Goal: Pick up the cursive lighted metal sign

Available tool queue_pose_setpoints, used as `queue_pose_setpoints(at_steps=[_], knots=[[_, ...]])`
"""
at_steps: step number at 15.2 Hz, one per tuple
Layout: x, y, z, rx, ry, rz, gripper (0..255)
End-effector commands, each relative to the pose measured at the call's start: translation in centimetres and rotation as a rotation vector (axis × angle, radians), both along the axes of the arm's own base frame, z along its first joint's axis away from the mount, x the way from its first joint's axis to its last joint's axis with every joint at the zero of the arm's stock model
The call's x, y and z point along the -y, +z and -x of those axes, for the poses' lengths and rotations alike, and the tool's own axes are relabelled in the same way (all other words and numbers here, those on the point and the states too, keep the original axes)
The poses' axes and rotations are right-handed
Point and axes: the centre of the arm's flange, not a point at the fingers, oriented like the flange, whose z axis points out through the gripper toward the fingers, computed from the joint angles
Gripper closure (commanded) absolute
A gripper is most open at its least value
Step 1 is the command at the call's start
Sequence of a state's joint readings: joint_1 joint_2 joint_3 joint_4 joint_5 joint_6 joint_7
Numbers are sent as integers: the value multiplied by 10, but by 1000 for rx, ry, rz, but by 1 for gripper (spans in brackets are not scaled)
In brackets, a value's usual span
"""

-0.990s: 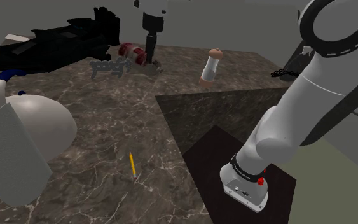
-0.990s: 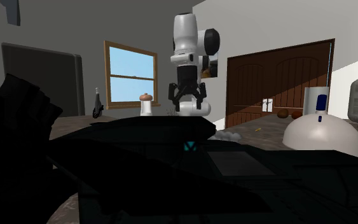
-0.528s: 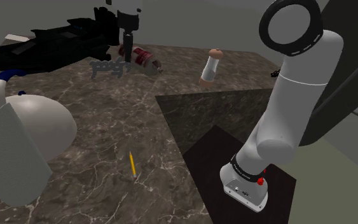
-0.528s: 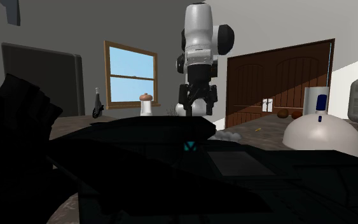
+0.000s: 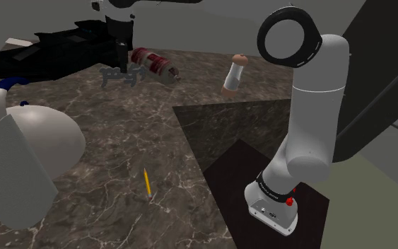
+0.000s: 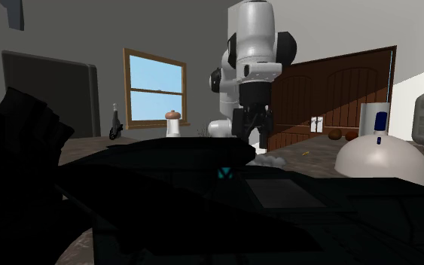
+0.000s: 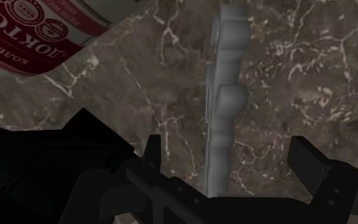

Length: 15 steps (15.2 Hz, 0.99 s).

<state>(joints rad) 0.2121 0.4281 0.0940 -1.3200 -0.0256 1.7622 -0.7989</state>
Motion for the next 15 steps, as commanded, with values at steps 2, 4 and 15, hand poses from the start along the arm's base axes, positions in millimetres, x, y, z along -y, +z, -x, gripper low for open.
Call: queue_pose_setpoints(at_steps=[2,4,15], knots=[[-1,-15,-1,1,3,0,0],[-1,-25,-1,1,3,0,0],[0,-28,-1,1,3,0,255]])
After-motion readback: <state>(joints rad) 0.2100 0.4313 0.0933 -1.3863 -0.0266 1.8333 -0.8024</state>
